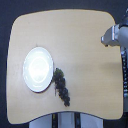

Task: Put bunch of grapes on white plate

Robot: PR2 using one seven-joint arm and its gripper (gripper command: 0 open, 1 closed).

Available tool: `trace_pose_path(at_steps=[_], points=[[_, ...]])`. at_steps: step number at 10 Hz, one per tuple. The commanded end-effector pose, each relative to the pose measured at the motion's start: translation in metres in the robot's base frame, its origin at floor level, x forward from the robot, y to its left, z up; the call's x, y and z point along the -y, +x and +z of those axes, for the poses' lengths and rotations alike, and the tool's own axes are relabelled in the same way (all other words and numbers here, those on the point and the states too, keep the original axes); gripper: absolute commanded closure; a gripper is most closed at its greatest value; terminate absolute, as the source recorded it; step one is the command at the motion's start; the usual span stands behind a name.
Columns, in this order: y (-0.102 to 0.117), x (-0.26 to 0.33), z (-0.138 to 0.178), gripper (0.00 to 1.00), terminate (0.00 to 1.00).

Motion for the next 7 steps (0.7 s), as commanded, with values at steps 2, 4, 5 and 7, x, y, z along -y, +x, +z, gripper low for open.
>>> trace_pose_path(at_steps=[2,4,5,7], points=[[-0.006,-0.036,0.005,0.0,0.0],[-0.017,-0.081,-0.01,0.0,0.0],[-0.025,-0.104,-0.02,0.0,0.0],[-0.041,-0.147,-0.037,0.0,0.0]])
